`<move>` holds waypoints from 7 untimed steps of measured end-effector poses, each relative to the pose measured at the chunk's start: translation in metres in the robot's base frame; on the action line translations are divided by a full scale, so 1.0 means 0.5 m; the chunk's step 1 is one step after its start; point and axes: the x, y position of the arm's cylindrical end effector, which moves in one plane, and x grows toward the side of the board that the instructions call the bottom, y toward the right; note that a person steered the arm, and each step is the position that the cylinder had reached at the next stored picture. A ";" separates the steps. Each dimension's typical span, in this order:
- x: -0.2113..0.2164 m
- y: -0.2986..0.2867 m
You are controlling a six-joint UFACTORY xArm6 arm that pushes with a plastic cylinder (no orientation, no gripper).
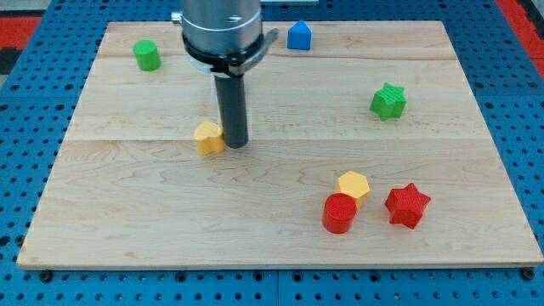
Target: Slide the yellow heart towards the center left of the board
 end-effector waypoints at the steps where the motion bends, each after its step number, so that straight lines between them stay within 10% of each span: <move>1: -0.012 -0.046; 7: 0.062 0.034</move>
